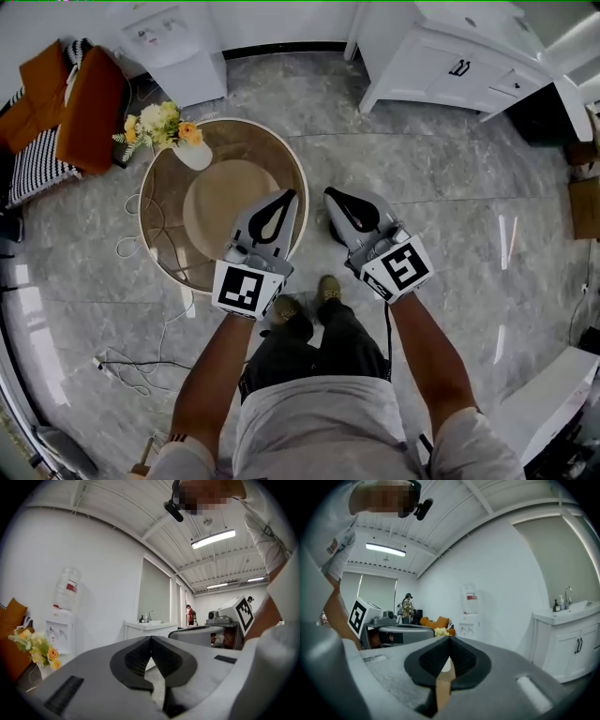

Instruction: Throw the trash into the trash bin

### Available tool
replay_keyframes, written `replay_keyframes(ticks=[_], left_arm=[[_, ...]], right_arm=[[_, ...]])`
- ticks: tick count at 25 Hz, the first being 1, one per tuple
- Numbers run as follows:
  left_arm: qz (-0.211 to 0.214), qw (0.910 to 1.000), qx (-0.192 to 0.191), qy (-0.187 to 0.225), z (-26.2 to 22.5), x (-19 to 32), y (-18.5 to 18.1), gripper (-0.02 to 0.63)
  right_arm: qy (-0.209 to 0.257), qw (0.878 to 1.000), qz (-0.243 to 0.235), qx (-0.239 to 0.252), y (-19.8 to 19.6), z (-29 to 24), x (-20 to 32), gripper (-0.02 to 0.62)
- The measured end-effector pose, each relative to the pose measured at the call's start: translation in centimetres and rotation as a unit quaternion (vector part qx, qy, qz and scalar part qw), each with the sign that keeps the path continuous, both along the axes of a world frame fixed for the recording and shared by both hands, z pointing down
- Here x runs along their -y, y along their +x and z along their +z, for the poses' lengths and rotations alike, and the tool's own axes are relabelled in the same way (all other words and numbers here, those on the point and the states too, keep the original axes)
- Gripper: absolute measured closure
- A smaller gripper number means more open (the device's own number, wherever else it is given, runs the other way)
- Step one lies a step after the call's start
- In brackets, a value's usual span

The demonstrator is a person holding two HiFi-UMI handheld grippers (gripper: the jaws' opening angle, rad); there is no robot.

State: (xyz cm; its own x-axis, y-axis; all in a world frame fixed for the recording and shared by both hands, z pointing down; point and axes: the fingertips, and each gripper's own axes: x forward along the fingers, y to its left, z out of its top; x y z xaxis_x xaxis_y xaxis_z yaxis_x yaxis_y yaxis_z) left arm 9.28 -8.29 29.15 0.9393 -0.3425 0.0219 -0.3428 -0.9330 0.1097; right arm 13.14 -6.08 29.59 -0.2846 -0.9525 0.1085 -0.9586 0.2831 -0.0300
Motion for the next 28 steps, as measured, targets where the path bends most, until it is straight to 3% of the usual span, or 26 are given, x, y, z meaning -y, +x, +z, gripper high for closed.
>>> replay_keyframes(ticks=[6, 13, 28], left_arm=[[-0.012, 0.9994, -0.013, 0.029, -6.0, -0.9, -2.4, 0.606], [-0.051, 0.9978, -0.021, 0.038, -10.6, -1.7, -4.2, 0.606], [-0.096, 0.9933, -0.03, 0.057, -13.9, -5.4, -6.6, 0.606]], right_arm=[[0.041, 0.999, -0.036, -0.003, -3.2, -6.5, -0.2, 0.595], [0.057, 0.996, -0.07, 0.009, -4.9, -10.5, -1.5, 0.595], [0.082, 0.989, -0.121, 0.005, -6.9, -13.6, -4.5, 0.595]])
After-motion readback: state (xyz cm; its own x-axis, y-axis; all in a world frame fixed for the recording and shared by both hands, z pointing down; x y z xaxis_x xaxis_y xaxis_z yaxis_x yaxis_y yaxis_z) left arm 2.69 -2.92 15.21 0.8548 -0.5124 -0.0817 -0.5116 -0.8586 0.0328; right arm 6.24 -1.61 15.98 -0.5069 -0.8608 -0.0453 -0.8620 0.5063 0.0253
